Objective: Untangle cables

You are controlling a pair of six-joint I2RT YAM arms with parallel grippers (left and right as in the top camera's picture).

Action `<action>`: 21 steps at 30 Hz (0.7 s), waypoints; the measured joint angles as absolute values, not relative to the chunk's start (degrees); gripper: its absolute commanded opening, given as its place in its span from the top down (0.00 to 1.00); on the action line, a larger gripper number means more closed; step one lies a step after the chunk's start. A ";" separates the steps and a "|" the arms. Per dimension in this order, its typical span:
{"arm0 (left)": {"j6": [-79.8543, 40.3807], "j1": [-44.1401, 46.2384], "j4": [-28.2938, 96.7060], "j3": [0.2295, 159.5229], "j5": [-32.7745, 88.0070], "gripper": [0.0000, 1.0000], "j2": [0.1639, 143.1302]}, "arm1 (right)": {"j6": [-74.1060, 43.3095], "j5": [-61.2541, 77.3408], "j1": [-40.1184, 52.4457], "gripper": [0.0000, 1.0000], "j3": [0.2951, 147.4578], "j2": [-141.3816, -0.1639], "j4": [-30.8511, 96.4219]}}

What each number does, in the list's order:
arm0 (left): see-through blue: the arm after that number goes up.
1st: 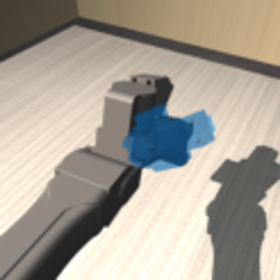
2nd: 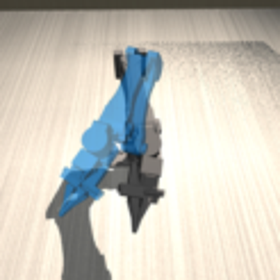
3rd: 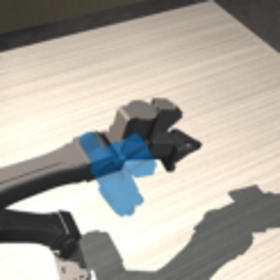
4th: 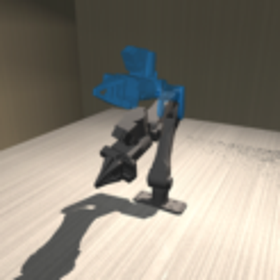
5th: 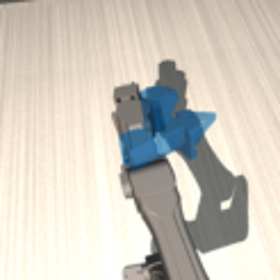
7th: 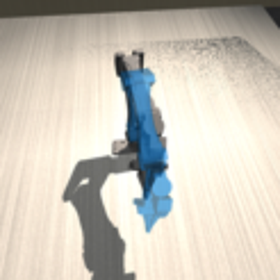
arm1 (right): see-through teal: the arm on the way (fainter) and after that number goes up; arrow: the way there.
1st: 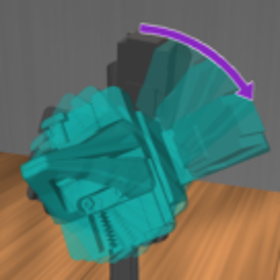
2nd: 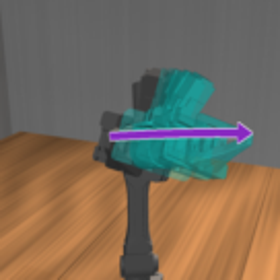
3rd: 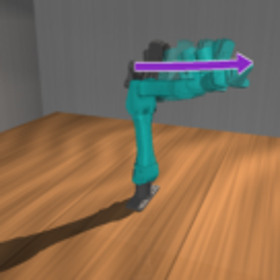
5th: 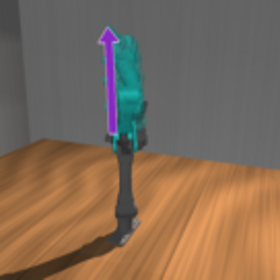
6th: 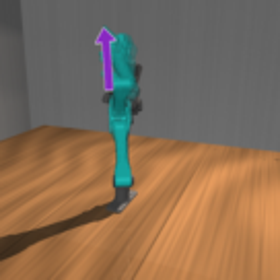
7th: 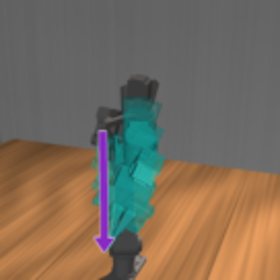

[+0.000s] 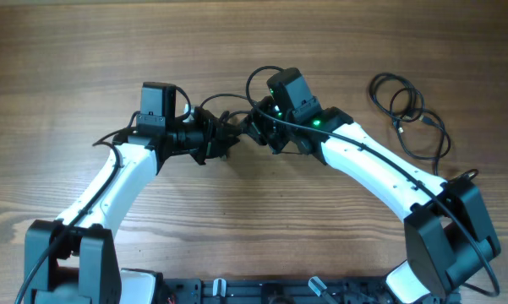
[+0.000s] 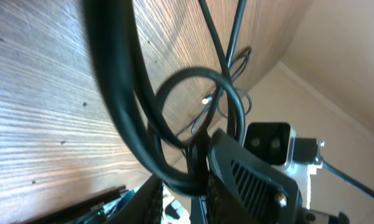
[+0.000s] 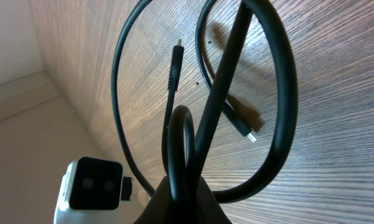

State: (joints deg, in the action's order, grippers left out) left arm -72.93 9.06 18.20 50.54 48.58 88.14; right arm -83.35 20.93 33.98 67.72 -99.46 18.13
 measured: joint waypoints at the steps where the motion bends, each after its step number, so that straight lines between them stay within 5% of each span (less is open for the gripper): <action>1: -73.06 9.04 18.22 50.54 48.14 0.69 88.14 | -83.35 20.93 33.98 0.96 67.72 -99.46 18.02; 17: -77.76 9.06 18.31 50.52 40.49 0.68 88.16 | -83.57 23.40 34.09 0.96 67.72 -99.46 16.38; 21: -78.15 9.06 15.73 50.52 39.86 0.84 88.16 | -83.53 23.77 34.09 0.96 67.72 -99.46 16.75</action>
State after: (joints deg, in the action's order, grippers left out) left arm -78.15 9.06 15.73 50.52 39.86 88.16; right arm -83.53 23.77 34.09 67.72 -99.46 16.75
